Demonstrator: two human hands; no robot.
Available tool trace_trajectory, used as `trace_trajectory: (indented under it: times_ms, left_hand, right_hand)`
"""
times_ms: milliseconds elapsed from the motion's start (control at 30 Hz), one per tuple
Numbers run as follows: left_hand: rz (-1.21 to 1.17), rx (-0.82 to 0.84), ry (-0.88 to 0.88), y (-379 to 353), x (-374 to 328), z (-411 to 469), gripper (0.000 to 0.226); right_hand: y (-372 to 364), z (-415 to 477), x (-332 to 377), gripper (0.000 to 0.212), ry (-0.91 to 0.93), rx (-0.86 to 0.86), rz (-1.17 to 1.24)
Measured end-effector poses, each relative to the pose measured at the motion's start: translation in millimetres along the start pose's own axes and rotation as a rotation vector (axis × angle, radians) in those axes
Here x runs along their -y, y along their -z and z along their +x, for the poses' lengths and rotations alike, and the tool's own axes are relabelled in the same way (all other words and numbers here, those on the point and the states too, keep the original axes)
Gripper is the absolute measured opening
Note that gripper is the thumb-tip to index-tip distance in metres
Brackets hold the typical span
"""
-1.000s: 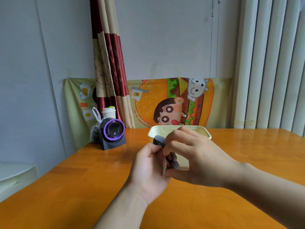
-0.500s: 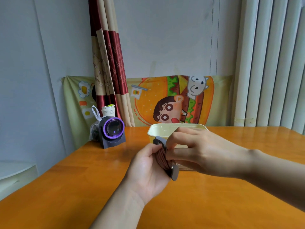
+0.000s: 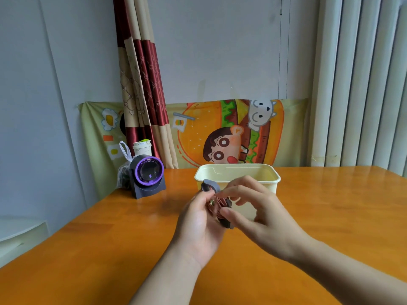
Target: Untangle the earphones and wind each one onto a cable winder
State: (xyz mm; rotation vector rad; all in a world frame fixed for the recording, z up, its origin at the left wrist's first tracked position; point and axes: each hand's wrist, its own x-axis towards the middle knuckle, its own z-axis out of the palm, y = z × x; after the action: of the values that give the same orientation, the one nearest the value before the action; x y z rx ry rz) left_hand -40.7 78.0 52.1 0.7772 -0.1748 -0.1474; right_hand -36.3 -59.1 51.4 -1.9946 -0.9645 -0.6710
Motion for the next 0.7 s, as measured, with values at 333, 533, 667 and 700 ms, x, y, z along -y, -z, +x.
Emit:
trace_trajectory:
  times_ms: [333,533,667,700]
  left_hand:
    - [-0.018,-0.026,-0.118,7.7,-0.3,22.6,0.035]
    - [-0.087,-0.037,-0.109,11.9,2.5,46.7,0.034]
    - [-0.045,-0.055,-0.115,11.1,-1.0,69.7,0.027]
    - [-0.022,-0.068,-0.122,10.7,-2.4,76.4,0.025]
  right_hand:
    - [-8.2,10.9,-20.6,0.033,-0.281,-0.145,0.204]
    - [-6.0,25.0,-36.4,0.03,-0.372,-0.184,0.159]
    - [3.1,44.4,-53.8,0.027,-0.401,-0.115,0.073]
    - [6.3,50.7,-59.0,0.027,-0.394,-0.099,0.045]
